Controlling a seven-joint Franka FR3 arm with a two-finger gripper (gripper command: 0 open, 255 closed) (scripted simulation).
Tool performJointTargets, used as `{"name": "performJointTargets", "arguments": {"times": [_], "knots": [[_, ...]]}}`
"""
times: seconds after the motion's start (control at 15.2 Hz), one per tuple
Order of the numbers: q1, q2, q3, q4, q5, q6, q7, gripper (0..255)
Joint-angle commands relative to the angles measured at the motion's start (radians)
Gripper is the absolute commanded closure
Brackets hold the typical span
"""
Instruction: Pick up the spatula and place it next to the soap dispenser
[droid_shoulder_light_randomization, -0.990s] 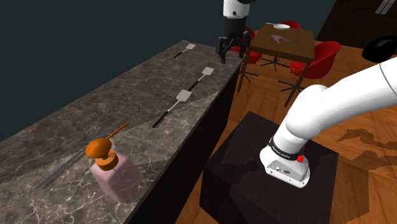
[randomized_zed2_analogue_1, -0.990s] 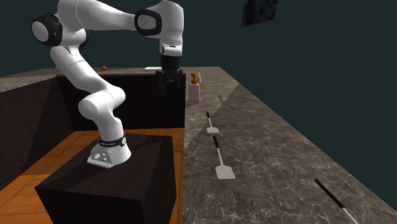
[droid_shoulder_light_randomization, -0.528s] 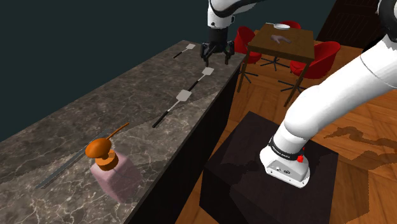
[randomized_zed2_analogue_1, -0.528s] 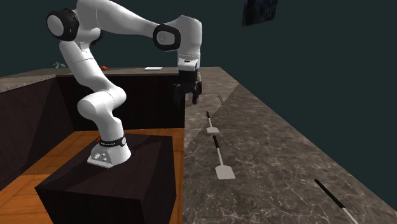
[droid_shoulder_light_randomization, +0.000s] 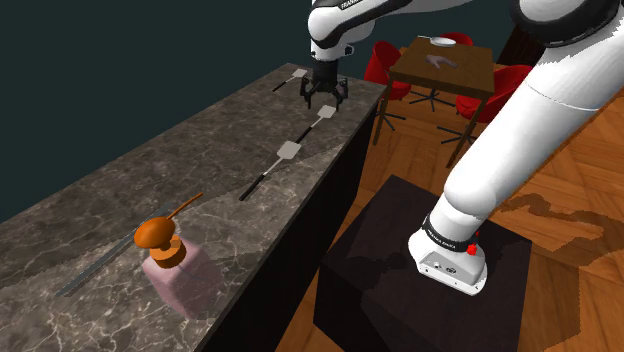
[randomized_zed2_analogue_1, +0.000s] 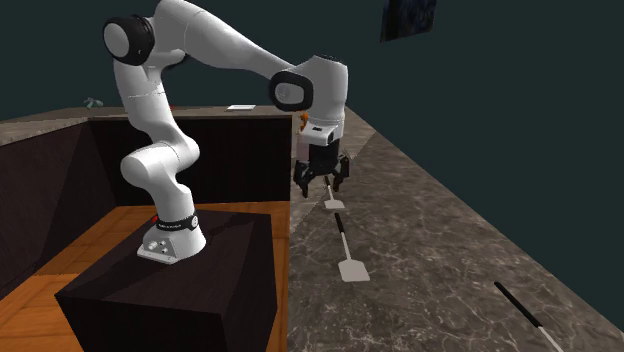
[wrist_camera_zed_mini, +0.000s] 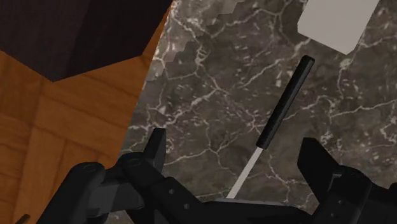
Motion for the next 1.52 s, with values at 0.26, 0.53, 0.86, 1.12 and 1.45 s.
{"name": "performJointTargets", "arguments": {"times": [0.26,0.53,0.86,1.12,1.45], "knots": [[-0.033,0.196,-0.029,0.121,0.029,0.098,0.172,0],[-0.046,0.276,-0.045,0.165,0.046,0.144,0.232,0],[-0.044,0.307,-0.043,0.134,0.051,0.205,0.229,0],[-0.044,0.318,-0.043,0.126,0.052,0.224,0.228,0],[-0.044,0.318,-0.043,0.126,0.052,0.224,0.227,0]]}}
